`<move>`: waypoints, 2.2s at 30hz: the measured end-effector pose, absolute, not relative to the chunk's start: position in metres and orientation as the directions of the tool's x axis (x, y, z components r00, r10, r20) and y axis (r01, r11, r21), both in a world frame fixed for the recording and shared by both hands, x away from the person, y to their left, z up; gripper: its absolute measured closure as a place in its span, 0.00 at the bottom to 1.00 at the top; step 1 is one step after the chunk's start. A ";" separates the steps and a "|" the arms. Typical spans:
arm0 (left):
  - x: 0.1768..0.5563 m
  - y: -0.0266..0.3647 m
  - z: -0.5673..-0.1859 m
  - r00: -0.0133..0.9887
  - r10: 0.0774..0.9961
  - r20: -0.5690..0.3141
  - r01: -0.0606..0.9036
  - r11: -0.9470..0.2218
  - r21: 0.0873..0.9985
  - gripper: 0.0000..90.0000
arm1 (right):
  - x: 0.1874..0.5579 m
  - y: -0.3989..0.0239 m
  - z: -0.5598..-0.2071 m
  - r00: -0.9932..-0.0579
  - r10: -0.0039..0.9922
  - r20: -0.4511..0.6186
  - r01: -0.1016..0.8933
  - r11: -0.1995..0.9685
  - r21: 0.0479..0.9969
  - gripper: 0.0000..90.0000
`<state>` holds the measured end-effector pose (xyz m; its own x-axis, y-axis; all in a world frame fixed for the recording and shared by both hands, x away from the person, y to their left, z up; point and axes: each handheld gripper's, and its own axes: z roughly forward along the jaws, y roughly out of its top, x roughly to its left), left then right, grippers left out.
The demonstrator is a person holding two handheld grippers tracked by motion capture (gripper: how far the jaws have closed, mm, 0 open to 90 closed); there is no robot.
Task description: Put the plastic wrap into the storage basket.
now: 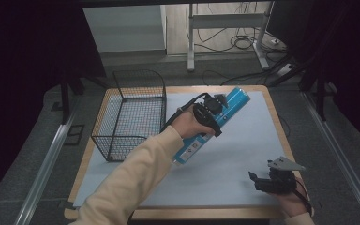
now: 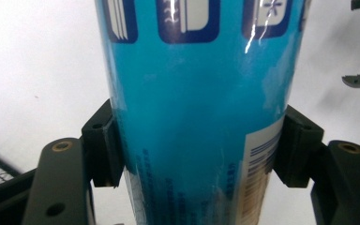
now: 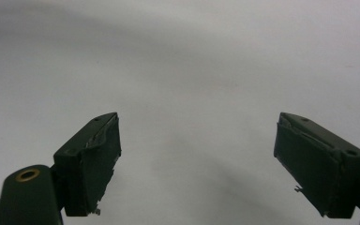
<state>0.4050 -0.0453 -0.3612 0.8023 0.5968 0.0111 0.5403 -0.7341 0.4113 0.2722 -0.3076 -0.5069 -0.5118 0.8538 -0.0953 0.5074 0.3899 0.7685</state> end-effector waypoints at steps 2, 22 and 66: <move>0.407 -0.045 -0.358 0.801 0.598 0.015 0.541 -0.734 0.411 0.35 | 0.272 -0.307 -0.507 -0.510 0.855 -0.092 0.509 0.386 0.769 0.17; 0.432 -0.035 -0.339 0.769 0.637 0.050 0.567 -0.716 0.407 0.35 | 0.273 -0.308 -0.506 -0.509 0.856 -0.091 0.510 0.385 0.770 0.17; 0.455 0.062 -0.291 0.631 0.764 0.137 0.655 -0.619 0.433 0.35 | 0.273 -0.310 -0.506 -0.499 0.862 -0.092 0.518 0.382 0.765 0.17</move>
<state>0.4550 0.0620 -0.2907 0.6309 0.7638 0.1365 0.6553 -0.6188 0.4333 0.2735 -0.3098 -0.5064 -0.4988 0.8618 -0.0924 0.5182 0.3819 0.7653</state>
